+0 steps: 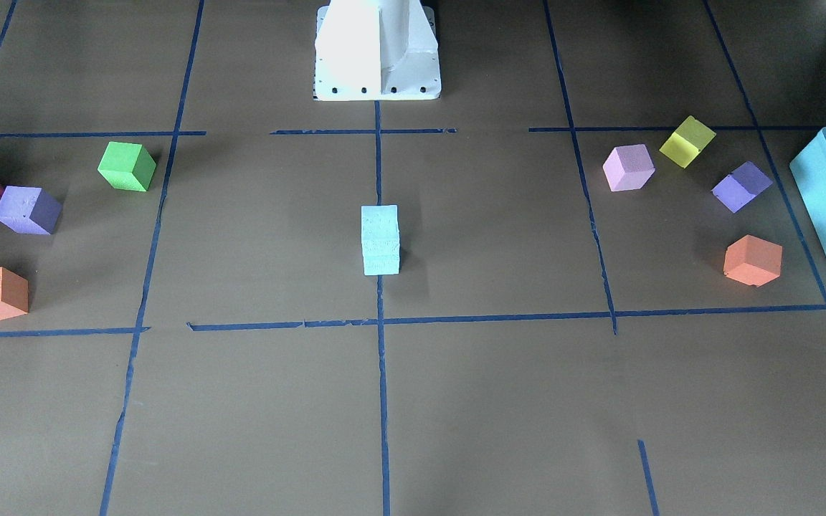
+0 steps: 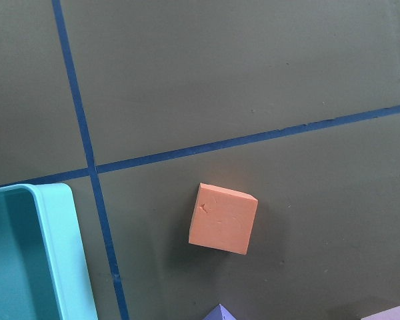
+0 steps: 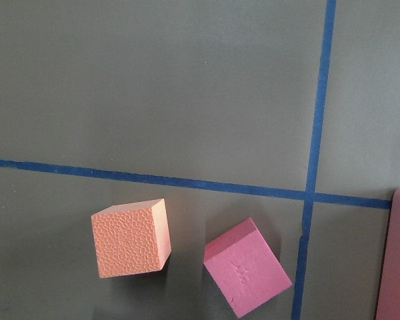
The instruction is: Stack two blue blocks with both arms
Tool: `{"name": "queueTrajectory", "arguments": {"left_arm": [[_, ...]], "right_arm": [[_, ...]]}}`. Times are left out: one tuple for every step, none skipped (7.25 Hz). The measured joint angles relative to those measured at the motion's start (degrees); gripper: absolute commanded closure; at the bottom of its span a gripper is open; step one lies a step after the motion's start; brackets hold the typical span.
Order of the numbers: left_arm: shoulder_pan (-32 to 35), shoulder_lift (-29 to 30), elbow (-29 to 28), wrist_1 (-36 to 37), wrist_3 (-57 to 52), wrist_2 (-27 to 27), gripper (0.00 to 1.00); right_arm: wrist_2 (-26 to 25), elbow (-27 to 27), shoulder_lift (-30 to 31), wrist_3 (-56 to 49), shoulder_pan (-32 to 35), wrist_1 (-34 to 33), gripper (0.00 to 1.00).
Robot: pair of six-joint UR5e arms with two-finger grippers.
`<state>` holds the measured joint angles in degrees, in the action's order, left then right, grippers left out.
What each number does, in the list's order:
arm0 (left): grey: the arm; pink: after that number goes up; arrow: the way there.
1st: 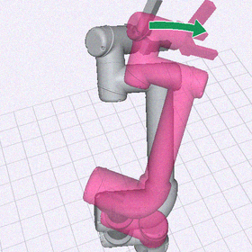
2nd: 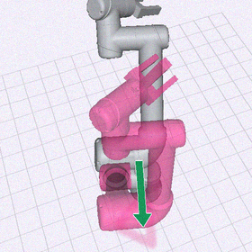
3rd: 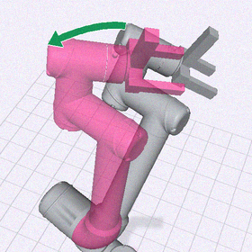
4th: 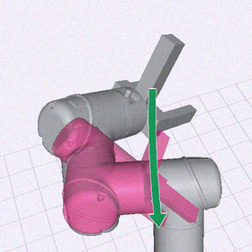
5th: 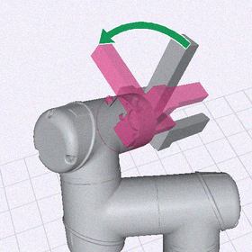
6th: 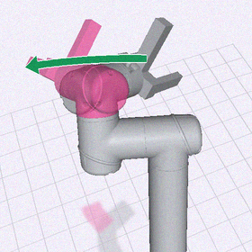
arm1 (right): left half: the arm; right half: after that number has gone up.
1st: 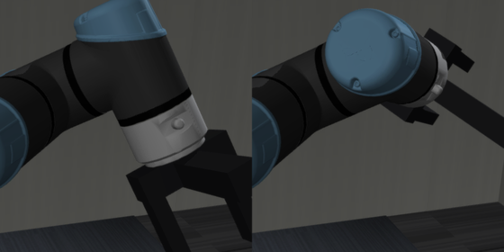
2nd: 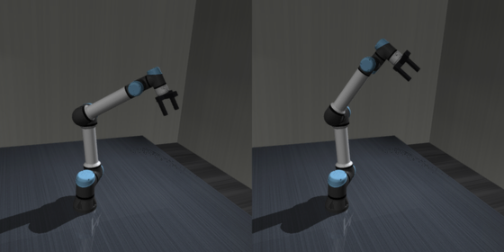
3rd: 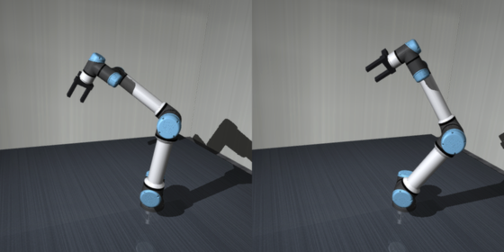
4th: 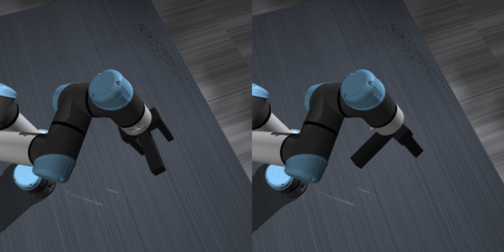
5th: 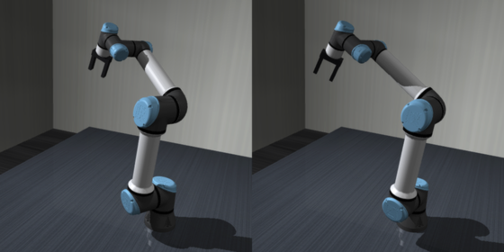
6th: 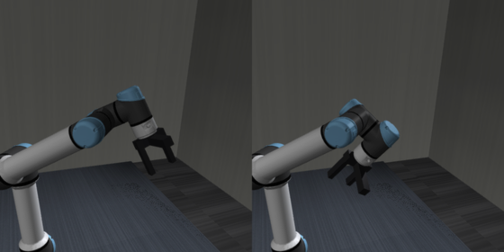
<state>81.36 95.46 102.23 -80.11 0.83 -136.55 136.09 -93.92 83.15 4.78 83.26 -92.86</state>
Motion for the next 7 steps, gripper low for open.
{"name": "queueTrajectory", "arguments": {"left_arm": [[0.32, -0.39, -0.72, -0.08, 0.01, 0.02, 0.0], [1.56, -0.75, -1.68, -0.09, 0.01, -0.07, 0.0], [3.03, -0.72, -2.6, 0.0, -0.15, -0.17, 0.0], [3.88, -0.53, -3.76, 0.04, -0.54, -0.1, 0.0], [4.26, -0.14, -6.0, -0.05, -1.93, -0.06, 0.0], [4.46, 0.45, -7.94, 0.0, -3.62, -0.23, 0.0], [4.57, 0.7, -8.74, 0.03, -4.49, -0.35, 0.0]], "right_arm": [[0.27, 0.12, -0.03, -0.02, 0.27, -0.02, 0.0], [0.39, 0.14, 0.14, -0.03, 0.39, -0.03, 0.0], [0.47, 0.05, 0.79, -0.16, 0.72, -0.02, 0.0], [0.53, 0.02, 1.58, -0.86, 1.5, 0.0, 0.0], [0.56, 0.08, 2.14, -1.99, 2.46, -0.02, 0.0], [0.57, 0.11, 2.92, -2.63, 3.02, 0.12, 0.0], [0.58, 0.12, 3.88, -2.95, 3.28, 0.44, 0.0]]}}
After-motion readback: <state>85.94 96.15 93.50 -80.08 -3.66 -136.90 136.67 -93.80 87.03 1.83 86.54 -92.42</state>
